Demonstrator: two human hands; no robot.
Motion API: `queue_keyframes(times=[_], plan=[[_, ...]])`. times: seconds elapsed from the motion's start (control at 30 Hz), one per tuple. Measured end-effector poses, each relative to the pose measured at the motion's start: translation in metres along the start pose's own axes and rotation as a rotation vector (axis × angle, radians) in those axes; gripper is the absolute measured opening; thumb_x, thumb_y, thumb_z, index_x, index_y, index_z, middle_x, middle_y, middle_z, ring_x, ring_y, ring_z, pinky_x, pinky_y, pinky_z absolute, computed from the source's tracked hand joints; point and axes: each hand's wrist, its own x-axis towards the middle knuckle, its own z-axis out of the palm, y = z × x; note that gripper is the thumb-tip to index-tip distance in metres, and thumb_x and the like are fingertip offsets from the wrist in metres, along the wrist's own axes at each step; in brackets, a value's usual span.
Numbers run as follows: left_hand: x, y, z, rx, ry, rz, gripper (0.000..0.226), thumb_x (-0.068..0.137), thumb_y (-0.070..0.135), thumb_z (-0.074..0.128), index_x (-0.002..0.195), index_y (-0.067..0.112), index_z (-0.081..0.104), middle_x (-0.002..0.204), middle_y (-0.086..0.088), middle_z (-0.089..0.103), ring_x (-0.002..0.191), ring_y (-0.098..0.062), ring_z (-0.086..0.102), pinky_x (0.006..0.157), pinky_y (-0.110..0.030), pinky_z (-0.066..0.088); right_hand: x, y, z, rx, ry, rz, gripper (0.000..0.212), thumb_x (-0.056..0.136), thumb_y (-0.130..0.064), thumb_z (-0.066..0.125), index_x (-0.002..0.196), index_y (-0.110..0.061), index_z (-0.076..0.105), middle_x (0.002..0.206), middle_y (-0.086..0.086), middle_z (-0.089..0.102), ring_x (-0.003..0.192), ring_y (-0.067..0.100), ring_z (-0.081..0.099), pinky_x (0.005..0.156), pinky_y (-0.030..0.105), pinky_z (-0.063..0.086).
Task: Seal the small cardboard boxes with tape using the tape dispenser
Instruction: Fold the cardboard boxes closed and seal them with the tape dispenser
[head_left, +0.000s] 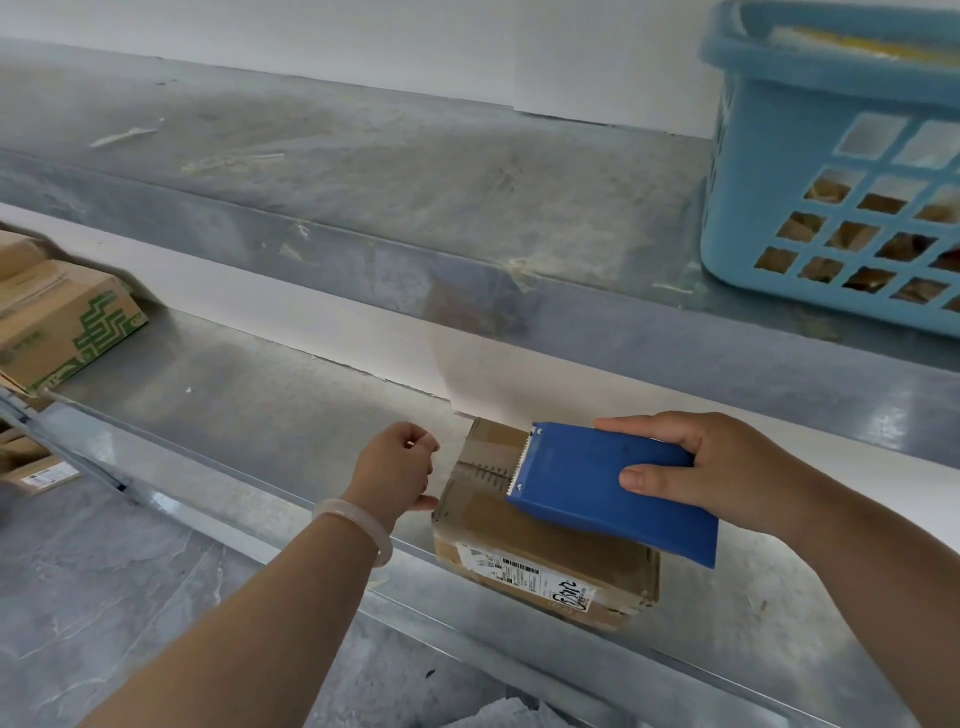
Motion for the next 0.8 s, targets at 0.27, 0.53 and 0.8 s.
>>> queue_keyframes(times=[0.27, 0.53, 0.8], plan=[[0.003, -0.014, 0.013, 0.329, -0.07, 0.188, 0.008, 0.099, 0.024, 0.051, 0.094, 0.027, 0.056, 0.074, 0.002, 0.063, 0.069, -0.02, 0.061, 0.054, -0.023, 0.048, 0.005, 0.002, 0.002, -0.017, -0.008, 0.014, 0.056, 0.056, -0.072, 0.061, 0.112, -0.067, 0.054, 0.122, -0.024, 0.058, 0.103, 0.004, 0.061, 0.083, 0.025, 0.054], [-0.014, -0.018, 0.013, -0.12, -0.347, -0.205, 0.029, 0.1, 0.041, 0.043, 0.117, 0.021, 0.056, 0.083, -0.008, 0.07, 0.062, -0.024, 0.064, 0.049, -0.029, 0.053, 0.009, -0.003, 0.005, -0.033, -0.009, -0.009, 0.055, 0.06, -0.07, 0.062, 0.114, -0.068, 0.052, 0.125, -0.027, 0.055, 0.105, 0.002, 0.059, 0.083, 0.023, 0.053], [-0.009, 0.012, 0.022, 0.09, -0.208, 0.223, 0.049, 0.103, 0.043, 0.029, 0.151, 0.031, 0.024, 0.151, 0.001, 0.036, 0.138, -0.021, 0.035, 0.114, -0.033, 0.025, 0.004, -0.012, 0.003, -0.066, -0.033, 0.0, 0.025, 0.083, -0.048, 0.067, 0.099, -0.06, 0.053, 0.097, -0.012, 0.066, 0.082, 0.007, 0.068, 0.069, 0.023, 0.057]])
